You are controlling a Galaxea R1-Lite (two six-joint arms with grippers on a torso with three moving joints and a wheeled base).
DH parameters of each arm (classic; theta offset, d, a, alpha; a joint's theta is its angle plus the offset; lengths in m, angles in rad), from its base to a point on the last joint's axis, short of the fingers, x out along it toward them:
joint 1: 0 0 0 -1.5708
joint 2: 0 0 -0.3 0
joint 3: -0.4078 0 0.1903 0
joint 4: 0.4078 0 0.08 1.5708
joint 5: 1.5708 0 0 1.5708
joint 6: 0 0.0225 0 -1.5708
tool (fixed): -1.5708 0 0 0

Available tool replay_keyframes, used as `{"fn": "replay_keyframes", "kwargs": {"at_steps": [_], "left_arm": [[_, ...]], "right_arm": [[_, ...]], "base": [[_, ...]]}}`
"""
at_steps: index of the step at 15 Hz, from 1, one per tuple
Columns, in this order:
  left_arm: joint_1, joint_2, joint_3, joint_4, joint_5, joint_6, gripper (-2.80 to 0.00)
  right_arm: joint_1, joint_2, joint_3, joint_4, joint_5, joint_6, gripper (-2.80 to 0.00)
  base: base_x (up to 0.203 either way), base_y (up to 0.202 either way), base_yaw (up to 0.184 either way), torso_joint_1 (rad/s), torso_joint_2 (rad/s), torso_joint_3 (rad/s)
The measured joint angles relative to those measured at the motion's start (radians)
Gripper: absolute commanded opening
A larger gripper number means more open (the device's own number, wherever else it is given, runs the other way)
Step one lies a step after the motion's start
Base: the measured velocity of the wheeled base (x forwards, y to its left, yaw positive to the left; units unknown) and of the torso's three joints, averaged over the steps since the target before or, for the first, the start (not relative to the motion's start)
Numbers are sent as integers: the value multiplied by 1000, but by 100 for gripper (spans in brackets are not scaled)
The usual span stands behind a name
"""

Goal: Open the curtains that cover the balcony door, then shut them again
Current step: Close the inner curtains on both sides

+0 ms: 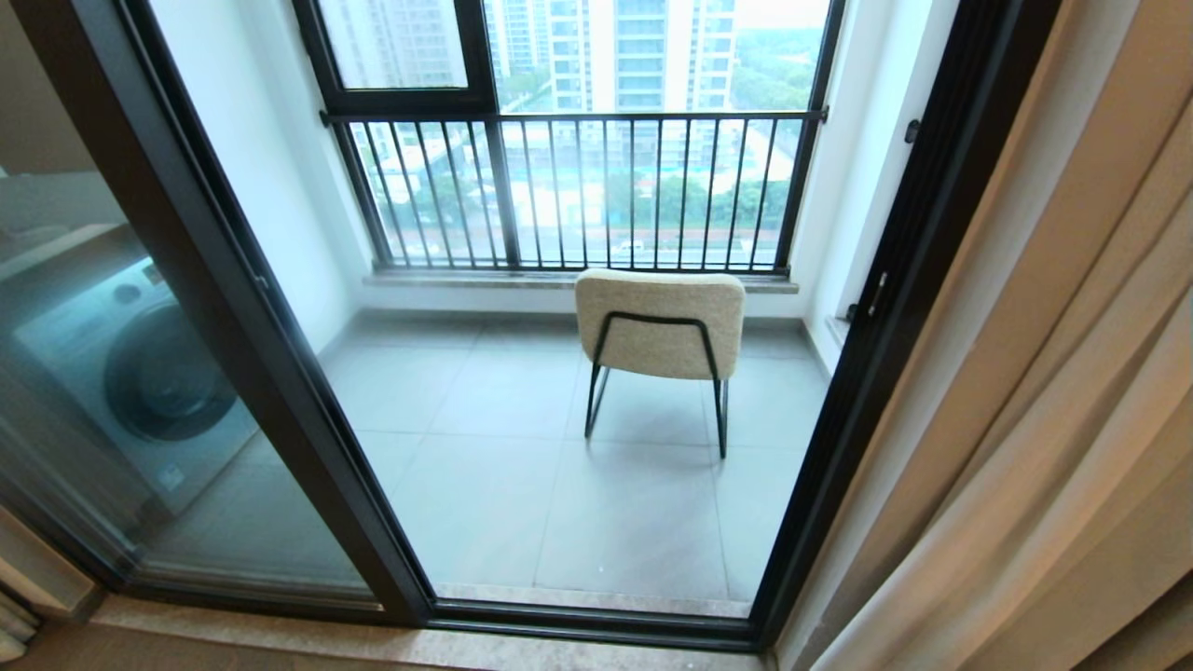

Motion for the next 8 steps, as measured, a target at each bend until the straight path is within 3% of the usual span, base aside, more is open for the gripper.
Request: {"fn": "replay_keyframes", "kwargs": {"at_steps": [1, 2, 8], "left_arm": [[0, 0, 0, 0, 1, 0, -280], [0, 0, 0, 0, 0, 0, -280], [0, 0, 0, 0, 1, 0, -280]], "right_arm": [[0, 0, 0, -1, 1, 0, 0], [0, 0, 0, -7, 1, 0, -280], [0, -3, 8, -22, 7, 2, -280]], "base": [[0, 0, 0, 0, 0, 0], [0, 0, 0, 0, 0, 0], [0, 0, 0, 0, 0, 0]]}}
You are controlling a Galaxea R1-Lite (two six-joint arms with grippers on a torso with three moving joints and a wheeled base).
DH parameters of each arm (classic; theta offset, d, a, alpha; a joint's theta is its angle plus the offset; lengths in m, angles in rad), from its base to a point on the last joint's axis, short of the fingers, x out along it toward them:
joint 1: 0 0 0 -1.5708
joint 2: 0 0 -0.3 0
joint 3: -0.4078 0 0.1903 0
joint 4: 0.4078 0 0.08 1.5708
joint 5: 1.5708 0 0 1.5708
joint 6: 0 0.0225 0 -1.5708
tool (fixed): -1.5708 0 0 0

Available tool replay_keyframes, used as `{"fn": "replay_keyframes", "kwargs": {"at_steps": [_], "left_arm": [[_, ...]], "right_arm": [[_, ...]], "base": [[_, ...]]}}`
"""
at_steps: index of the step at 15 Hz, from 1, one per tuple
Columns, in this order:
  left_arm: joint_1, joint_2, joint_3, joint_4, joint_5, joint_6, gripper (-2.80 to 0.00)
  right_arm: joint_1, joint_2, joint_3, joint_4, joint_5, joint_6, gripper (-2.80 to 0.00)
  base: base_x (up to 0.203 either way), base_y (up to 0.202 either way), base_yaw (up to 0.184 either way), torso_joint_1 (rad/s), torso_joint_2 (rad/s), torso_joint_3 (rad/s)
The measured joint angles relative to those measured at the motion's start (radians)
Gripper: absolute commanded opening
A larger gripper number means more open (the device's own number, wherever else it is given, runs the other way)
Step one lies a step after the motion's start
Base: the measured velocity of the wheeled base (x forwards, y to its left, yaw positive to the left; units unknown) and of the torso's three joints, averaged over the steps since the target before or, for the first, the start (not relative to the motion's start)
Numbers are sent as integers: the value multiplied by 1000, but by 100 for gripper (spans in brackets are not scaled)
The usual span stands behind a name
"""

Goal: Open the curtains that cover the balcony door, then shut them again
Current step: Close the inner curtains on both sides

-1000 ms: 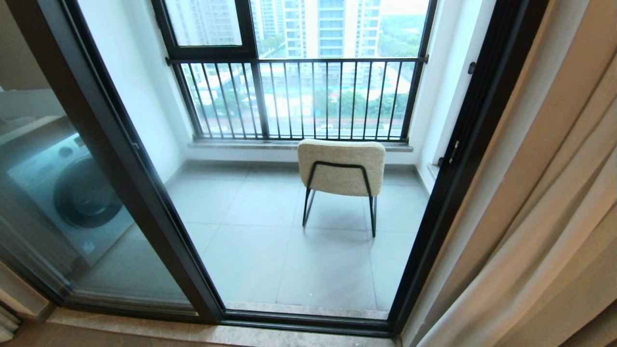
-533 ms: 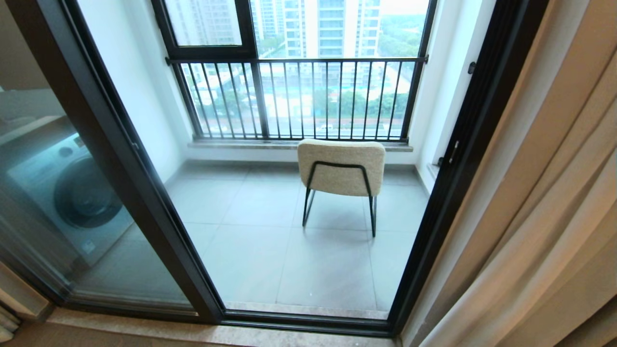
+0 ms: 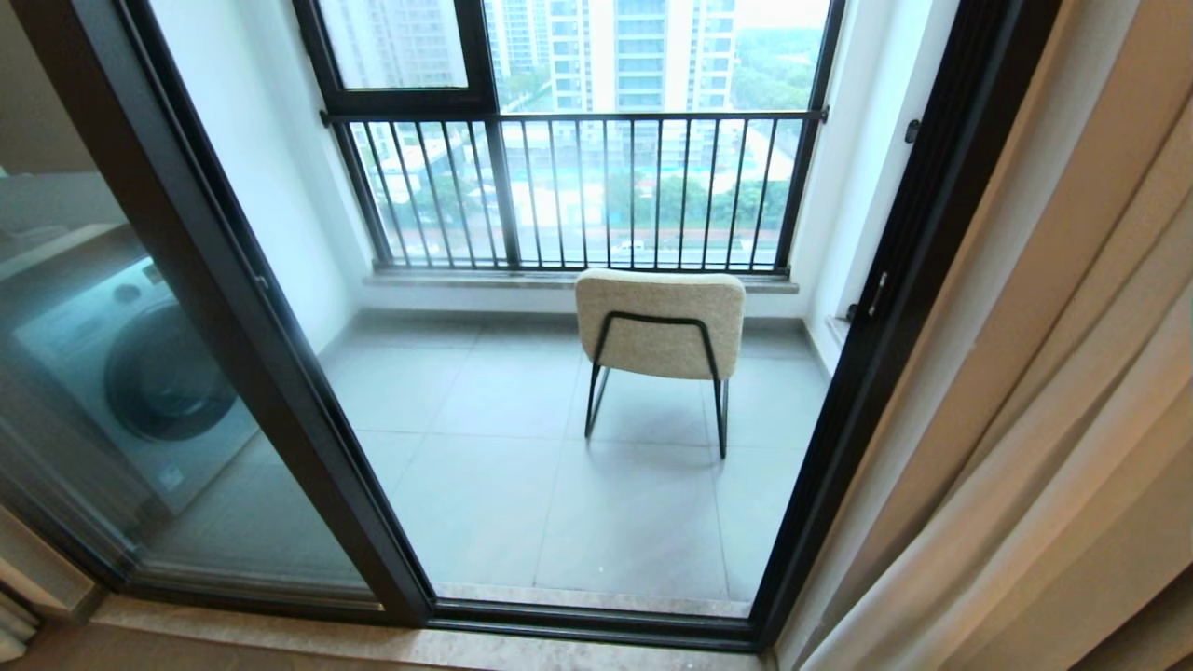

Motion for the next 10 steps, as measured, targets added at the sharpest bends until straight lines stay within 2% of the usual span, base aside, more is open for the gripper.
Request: {"fn": "replay_keyframes", "kwargs": {"at_steps": [10], "left_arm": [[0, 0, 0, 0, 0, 0, -280]], "right_arm": [[12, -44, 25, 0, 0, 68, -280]], "base": [[0, 0, 0, 0, 0, 0]]}}
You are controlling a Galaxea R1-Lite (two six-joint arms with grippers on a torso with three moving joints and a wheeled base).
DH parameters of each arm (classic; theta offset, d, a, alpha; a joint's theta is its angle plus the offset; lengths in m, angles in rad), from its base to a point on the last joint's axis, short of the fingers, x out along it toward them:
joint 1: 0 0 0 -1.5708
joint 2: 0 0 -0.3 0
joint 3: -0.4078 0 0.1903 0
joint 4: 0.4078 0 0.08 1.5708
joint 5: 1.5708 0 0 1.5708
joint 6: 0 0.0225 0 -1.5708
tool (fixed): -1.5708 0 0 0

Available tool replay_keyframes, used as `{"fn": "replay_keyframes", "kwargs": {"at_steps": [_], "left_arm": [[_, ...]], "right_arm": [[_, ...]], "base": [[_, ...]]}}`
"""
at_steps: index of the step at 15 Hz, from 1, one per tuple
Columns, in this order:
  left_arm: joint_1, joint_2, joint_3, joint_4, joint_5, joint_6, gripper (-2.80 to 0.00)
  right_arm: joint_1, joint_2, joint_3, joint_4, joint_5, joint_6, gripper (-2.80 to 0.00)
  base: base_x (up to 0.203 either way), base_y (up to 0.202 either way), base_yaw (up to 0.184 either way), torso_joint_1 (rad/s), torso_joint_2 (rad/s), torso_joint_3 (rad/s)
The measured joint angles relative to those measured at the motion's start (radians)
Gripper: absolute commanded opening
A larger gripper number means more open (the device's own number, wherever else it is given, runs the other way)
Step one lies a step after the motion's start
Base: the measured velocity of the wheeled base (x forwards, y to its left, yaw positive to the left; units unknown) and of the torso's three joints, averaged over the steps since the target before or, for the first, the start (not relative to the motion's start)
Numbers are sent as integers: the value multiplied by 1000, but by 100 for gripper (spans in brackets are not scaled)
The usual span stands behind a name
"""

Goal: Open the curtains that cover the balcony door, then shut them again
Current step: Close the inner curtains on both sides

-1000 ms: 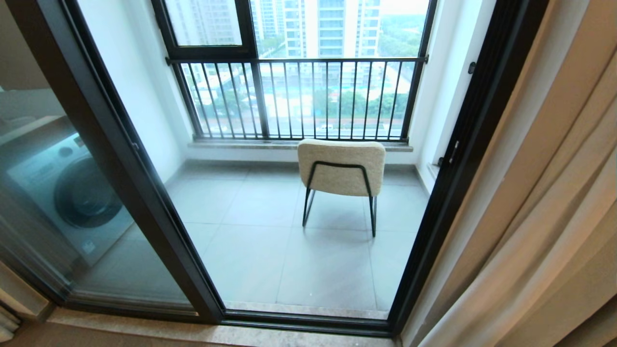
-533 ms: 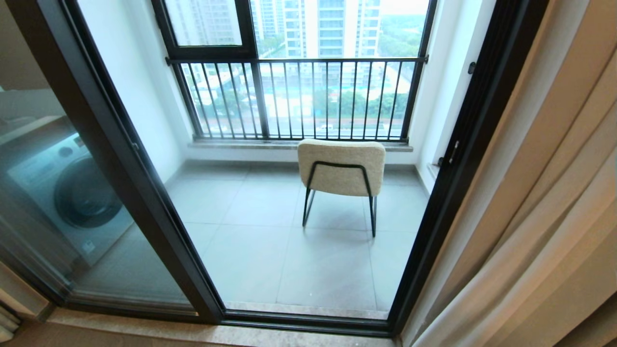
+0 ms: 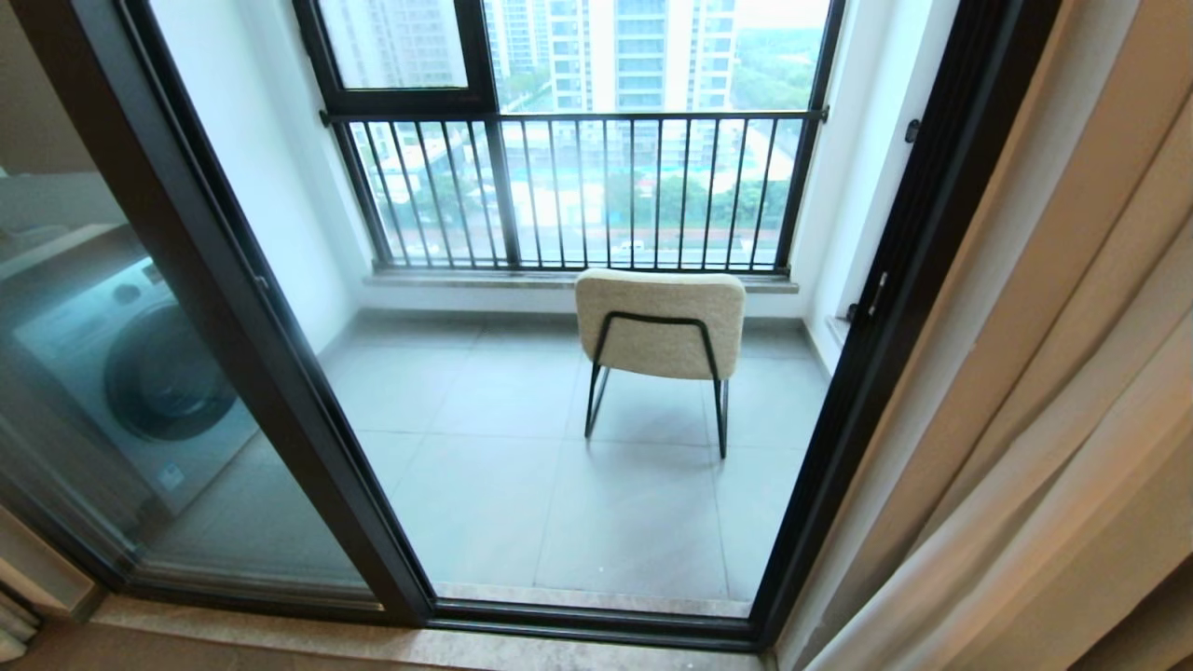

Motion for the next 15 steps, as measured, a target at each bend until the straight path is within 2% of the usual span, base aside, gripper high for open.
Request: {"fn": "replay_keyframes", "kwargs": {"at_steps": [4, 8, 15], "left_arm": [[0, 0, 0, 0, 0, 0, -280], [0, 0, 0, 0, 0, 0, -280], [0, 0, 0, 0, 0, 0, -280]], "right_arm": [[70, -44, 55, -21, 0, 42, -280], [155, -66, 106, -125, -5, 65, -280], [207, -107, 208, -157, -7, 90, -280]], "base": [[0, 0, 0, 0, 0, 0], [0, 0, 0, 0, 0, 0], [0, 0, 0, 0, 0, 0]]}}
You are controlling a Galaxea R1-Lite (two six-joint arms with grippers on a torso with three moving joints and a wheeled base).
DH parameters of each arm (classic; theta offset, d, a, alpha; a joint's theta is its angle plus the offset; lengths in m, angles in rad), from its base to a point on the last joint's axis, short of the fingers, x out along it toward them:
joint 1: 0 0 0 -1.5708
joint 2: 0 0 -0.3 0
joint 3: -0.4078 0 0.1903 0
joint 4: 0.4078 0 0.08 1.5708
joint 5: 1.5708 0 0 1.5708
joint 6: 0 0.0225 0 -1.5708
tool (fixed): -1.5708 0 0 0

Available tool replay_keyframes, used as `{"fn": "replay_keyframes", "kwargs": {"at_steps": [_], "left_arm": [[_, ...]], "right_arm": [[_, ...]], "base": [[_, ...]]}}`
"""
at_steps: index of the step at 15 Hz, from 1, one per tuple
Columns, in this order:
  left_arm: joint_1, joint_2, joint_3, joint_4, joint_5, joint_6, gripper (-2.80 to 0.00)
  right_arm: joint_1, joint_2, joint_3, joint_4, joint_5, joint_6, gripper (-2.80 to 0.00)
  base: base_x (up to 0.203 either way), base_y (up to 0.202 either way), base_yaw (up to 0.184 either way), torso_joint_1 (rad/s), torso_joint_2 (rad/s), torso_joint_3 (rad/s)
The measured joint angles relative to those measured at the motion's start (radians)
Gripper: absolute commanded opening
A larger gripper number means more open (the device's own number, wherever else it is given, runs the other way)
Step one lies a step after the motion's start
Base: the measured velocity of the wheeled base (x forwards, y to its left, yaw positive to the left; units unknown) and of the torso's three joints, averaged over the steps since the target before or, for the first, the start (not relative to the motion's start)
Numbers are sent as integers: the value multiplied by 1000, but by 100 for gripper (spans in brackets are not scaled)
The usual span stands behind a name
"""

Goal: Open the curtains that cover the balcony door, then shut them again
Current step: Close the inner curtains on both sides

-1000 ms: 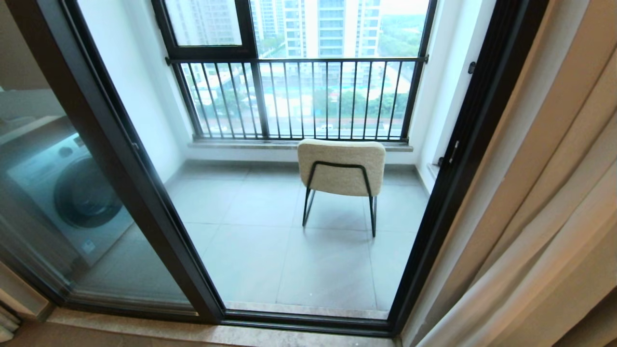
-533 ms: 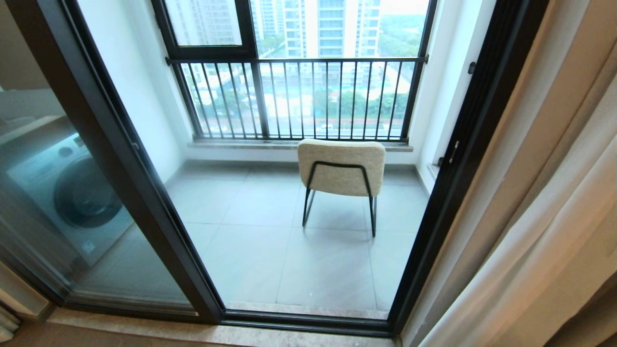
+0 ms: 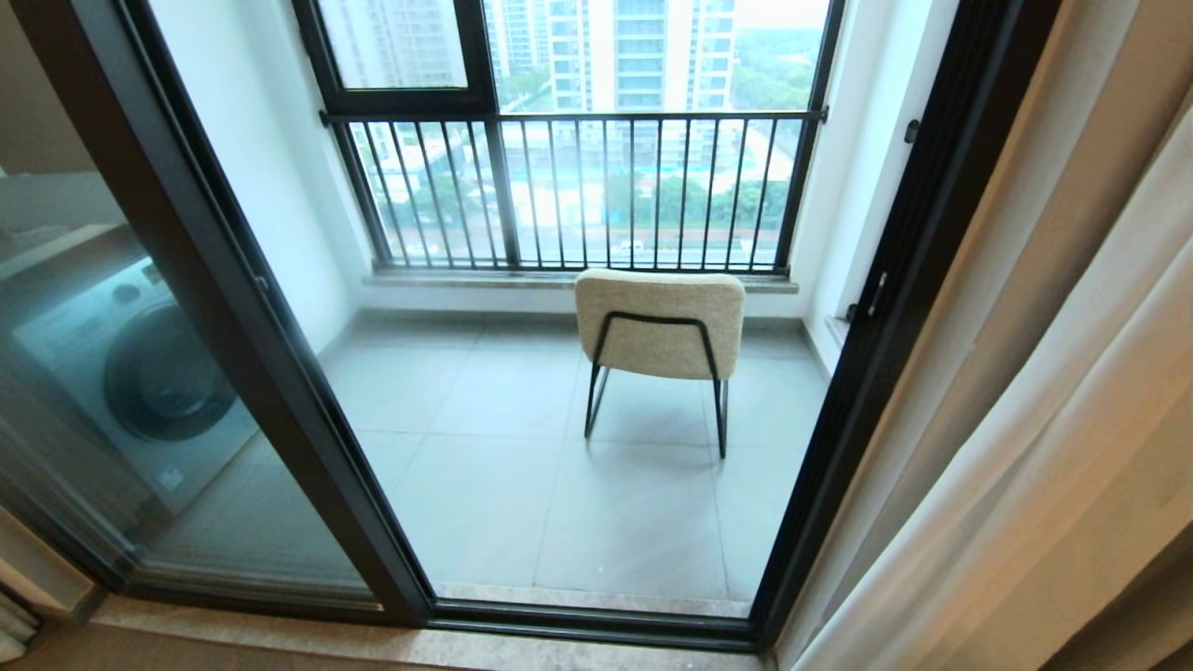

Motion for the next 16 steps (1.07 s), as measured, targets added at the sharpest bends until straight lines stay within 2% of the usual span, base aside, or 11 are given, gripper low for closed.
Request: {"fn": "replay_keyframes", "kwargs": {"at_steps": [5, 16], "left_arm": [[0, 0, 0, 0, -1, 0, -280], [-1, 0, 0, 0, -1, 0, -280]], "right_arm": [[75, -47, 72, 1, 0, -1, -280], [88, -16, 50, -26, 0, 21, -280]], "base": [[0, 0, 0, 0, 0, 0], [0, 0, 0, 0, 0, 0]]}}
